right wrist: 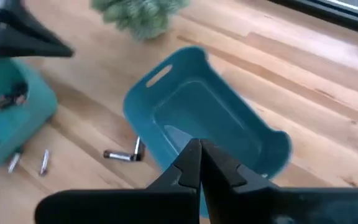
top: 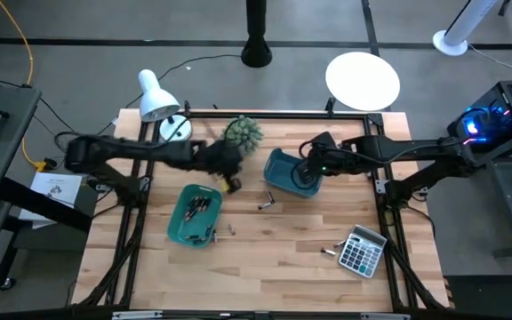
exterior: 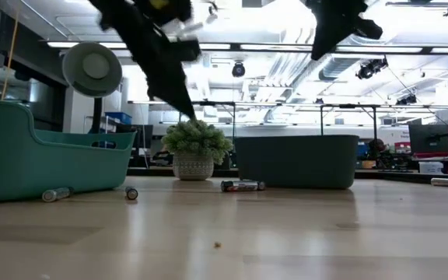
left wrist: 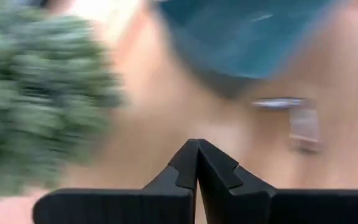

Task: Sort batteries
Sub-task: Put the silver battery into the blue bin

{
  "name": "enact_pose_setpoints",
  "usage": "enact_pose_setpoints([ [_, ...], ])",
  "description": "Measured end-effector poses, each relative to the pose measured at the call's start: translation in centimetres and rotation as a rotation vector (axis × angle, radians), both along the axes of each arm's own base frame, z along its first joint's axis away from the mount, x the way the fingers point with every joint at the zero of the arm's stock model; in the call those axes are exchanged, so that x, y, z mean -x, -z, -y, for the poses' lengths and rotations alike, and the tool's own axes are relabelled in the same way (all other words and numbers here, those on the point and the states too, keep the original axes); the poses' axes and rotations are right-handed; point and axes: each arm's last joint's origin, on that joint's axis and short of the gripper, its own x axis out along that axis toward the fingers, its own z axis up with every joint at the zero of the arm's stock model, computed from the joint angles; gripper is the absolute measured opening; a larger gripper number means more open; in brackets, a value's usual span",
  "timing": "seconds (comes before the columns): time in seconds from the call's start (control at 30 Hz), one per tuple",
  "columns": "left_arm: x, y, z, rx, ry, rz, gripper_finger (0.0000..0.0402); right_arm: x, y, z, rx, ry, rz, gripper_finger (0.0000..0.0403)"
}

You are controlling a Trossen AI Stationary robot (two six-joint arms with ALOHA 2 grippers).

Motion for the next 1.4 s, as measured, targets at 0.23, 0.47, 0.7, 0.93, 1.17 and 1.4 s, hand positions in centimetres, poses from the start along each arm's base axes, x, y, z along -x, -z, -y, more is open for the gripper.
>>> enact_pose_setpoints([
  [0.23, 3.5, 0.2, 7.1, 0.194, 0.233, 0.128, 0.0002, -0.5, 0.2, 0.1, 0.036, -0.067, -0.022, 0.0000],
  [0.47, -0.5, -0.4, 9.6, -0.036, 0.466, 0.079, 0.0067, -0.4, 0.2, 0.8, 0.060, -0.089, -0.057, 0.0000],
  [0.7, -7.7, 0.9, 7.6, -0.112, 0.519, -0.065, 0.0163, 0.1, 0.5, 1.1, 0.049, -0.111, -0.126, 0.0000],
  [0.93, -10.5, 5.1, 7.5, 0.037, 0.374, -0.163, 0.0206, 1.0, 0.8, 1.1, 0.063, -0.095, -0.224, 0.0000],
  [1.17, -11.2, 9.4, 7.4, 0.092, 0.177, -0.232, 0.0205, 1.1, 0.8, 1.1, 0.069, -0.088, -0.230, 0.0000],
  [1.4, -11.0, 11.2, 7.7, 0.127, 0.113, -0.303, 0.0143, 1.1, 0.8, 1.1, 0.072, -0.096, -0.233, 0.0000],
])
